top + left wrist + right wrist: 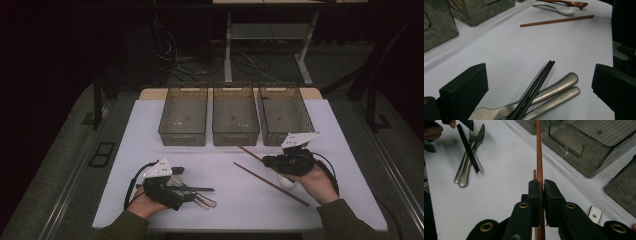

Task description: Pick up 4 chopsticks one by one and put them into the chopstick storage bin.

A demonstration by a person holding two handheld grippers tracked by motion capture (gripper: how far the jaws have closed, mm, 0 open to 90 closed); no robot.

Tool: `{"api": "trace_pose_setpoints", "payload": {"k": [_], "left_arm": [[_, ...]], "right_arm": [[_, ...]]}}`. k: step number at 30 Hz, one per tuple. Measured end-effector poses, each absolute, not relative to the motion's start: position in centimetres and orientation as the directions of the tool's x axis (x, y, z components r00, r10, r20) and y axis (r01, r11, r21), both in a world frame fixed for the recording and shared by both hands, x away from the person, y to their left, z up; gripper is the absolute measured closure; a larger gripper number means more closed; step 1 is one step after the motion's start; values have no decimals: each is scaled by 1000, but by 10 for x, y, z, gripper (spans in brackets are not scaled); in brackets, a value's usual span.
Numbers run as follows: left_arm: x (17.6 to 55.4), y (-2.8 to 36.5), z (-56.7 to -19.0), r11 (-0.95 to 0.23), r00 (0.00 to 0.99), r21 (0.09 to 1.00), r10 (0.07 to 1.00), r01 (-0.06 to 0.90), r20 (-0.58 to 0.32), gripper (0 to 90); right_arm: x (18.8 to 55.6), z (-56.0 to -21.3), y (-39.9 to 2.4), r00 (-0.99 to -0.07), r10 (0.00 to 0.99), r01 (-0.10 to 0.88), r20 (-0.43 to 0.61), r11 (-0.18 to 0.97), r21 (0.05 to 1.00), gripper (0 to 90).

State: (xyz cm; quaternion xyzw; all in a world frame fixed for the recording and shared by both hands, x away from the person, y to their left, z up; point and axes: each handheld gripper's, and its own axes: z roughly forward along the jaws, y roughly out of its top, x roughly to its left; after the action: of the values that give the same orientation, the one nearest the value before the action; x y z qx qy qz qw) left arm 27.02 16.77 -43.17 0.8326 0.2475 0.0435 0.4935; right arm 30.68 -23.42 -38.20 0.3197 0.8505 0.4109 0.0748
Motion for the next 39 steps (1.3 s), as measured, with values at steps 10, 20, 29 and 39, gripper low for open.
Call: {"api": "trace_pose_setpoints", "payload": {"k": [10,20,29,39], "left_arm": [[270,168,-431,-392,875,845,454,365,-168,0],[270,167,-432,-391,876,845,452,365,-169,0],[270,168,-431,-389,875,844,451,368,-174,0],[270,168,-431,-386,875,845,450,370,-178,0]], "right_arm": [[316,-375,-225,-789,600,473,135,452,756,840],[327,-368,-210,-798,590,454,121,457,765,840],[338,-365,-196,-802,585,451,118,465,762,840],[353,-366,-179,-803,585,453,113,477,753,840]]}}
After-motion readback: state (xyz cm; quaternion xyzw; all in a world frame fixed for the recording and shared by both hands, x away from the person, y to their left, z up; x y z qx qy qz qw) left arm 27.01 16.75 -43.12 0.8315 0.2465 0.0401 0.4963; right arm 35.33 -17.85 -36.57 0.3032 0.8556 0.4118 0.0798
